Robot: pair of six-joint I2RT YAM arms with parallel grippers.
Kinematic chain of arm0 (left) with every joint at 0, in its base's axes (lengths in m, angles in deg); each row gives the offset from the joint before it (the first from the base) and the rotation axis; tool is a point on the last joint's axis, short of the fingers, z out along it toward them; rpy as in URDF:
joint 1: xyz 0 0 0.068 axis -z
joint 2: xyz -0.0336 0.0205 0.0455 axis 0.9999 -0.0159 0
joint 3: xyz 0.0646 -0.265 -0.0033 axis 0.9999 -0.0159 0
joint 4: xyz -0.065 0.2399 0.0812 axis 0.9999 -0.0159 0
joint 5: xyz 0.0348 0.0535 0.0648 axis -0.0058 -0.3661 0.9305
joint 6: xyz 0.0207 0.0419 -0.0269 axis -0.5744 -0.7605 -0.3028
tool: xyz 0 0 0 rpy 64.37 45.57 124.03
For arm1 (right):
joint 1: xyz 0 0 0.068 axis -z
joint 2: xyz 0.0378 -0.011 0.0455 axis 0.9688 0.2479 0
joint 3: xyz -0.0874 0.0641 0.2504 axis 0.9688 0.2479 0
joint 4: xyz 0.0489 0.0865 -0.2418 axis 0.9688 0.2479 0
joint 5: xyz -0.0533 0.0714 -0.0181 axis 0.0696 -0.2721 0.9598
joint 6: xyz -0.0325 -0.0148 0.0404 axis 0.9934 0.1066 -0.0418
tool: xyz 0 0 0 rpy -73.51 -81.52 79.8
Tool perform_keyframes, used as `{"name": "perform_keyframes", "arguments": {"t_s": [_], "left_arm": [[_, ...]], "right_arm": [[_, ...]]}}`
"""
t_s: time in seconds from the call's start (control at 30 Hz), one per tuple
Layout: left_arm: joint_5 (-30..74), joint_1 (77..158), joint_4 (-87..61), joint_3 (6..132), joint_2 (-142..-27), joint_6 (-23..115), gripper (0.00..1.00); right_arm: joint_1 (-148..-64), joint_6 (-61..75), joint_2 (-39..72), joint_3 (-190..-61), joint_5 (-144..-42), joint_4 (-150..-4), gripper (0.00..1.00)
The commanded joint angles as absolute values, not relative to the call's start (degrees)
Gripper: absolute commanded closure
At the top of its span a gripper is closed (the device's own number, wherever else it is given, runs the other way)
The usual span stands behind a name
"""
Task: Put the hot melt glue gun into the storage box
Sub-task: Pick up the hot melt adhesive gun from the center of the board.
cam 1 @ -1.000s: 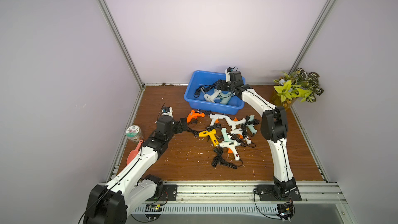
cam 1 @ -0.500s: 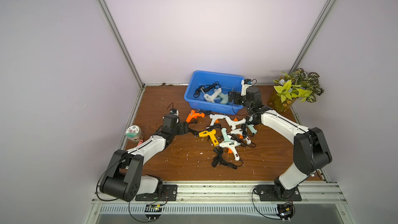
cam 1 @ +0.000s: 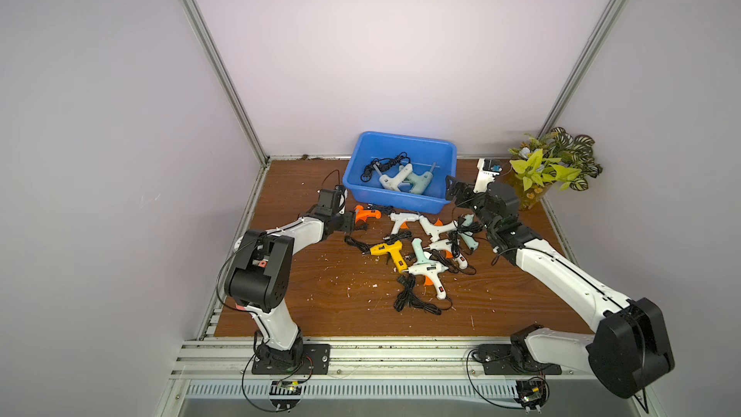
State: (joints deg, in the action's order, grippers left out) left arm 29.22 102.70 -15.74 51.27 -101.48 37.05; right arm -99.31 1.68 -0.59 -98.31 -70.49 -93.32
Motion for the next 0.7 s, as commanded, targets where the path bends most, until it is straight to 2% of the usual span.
{"name": "perform_keyframes", "arguments": {"t_s": [0.0,0.43,0.53,0.67], "left_arm": [[26.20,101.86,-19.93,53.80,-103.35,33.95,0.29],[25.47,101.93,-21.61,55.98,-109.18,35.48,0.30],[25.95,101.96,-21.78,56.47,-109.80,37.27,0.34],[25.92,101.94,-21.93,55.68,-110.26,39.57,0.45]], "right_arm": [[-99.58,2.87,-3.23,-97.28,-68.21,-95.90,0.01],[-99.55,1.79,-2.23,-97.23,-69.91,-97.40,0.01],[-99.51,1.43,-1.98,-97.37,-70.25,-97.40,0.01],[-99.58,1.34,-2.55,-97.19,-70.01,-97.40,0.01]]}}
